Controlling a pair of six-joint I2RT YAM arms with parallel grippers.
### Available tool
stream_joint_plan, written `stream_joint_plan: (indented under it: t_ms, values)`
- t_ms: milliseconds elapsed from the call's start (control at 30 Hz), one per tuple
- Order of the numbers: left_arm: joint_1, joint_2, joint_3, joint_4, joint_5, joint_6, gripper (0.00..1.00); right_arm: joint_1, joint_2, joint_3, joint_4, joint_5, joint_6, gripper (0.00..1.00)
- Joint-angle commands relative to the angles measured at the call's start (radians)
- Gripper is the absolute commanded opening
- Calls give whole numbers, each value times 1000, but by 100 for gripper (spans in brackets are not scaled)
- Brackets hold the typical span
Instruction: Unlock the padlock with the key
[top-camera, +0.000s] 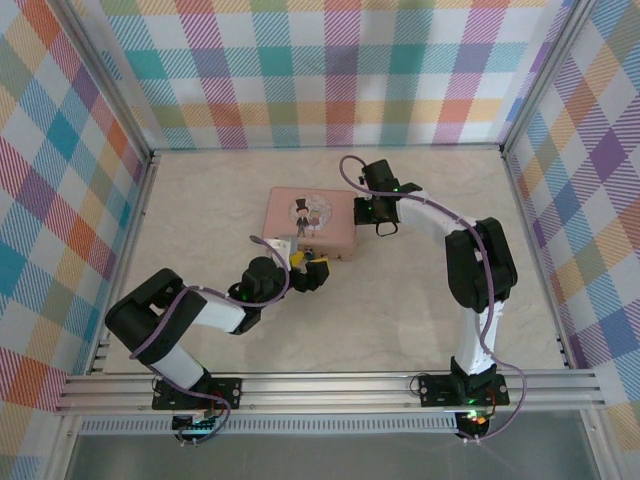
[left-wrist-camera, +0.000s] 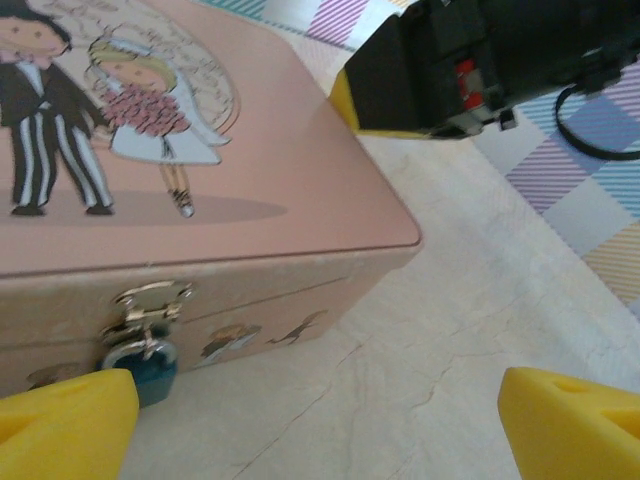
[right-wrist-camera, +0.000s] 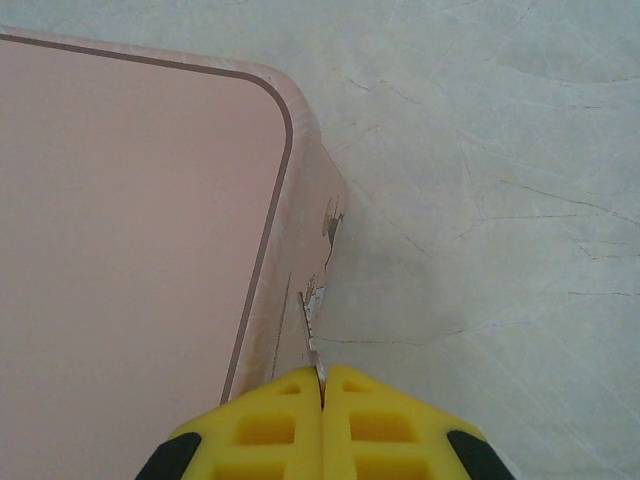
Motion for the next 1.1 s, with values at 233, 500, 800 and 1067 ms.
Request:
stream_joint_plan:
  t_ms: [233, 500, 800, 1067]
  values:
    - [13, 163, 65, 54, -8, 27, 94, 33, 9, -5, -28, -31, 17, 0]
    - [15, 201, 94, 80, 10, 72, 95, 41, 15, -7, -20, -40, 15, 0]
    - [104, 139, 86, 107, 196, 11, 88, 41, 13, -3, -19, -34, 12, 0]
    - [176, 106, 66, 112, 313, -65, 81, 41, 11, -9, -14, -29, 17, 0]
